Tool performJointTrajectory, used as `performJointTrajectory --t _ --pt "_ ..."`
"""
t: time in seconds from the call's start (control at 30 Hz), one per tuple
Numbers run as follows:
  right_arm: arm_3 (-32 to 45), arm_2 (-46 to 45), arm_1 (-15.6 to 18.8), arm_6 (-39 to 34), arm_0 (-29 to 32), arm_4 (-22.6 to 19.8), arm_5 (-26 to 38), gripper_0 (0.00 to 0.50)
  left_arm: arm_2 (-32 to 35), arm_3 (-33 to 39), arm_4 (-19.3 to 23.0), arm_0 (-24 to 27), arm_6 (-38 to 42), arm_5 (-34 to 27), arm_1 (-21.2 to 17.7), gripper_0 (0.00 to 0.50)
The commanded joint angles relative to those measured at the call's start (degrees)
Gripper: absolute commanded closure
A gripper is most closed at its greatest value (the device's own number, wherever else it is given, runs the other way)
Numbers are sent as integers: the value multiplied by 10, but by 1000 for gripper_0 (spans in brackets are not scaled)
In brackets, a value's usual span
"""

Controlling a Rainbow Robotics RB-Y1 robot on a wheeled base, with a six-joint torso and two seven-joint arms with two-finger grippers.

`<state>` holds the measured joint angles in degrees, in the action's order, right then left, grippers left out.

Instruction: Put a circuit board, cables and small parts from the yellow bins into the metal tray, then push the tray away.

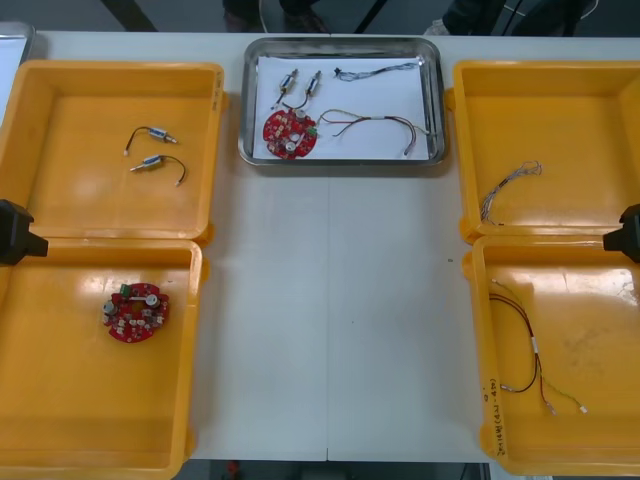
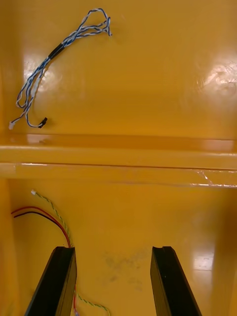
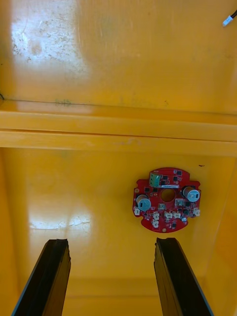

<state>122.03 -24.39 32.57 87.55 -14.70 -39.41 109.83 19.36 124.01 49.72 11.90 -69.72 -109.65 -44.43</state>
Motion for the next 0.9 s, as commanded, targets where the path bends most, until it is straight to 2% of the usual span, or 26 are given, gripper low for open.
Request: performJointTrajectory --t 0.03,0.5,0.77,0.9 --pt "52 -22 36 -8 37 -16 2 67 17 17 4 -8 -39 -4 -25 0" --pt "101 -63 27 -20 100 -40 2 69 17 17 4 -8 -39 -4 -25 0" --pt "102 -85 32 -36 122 -101 2 69 17 17 4 -8 -39 -4 -25 0" --pt "102 -86 40 -42 124 -106 2 67 17 17 4 -8 -39 -4 -25 0"
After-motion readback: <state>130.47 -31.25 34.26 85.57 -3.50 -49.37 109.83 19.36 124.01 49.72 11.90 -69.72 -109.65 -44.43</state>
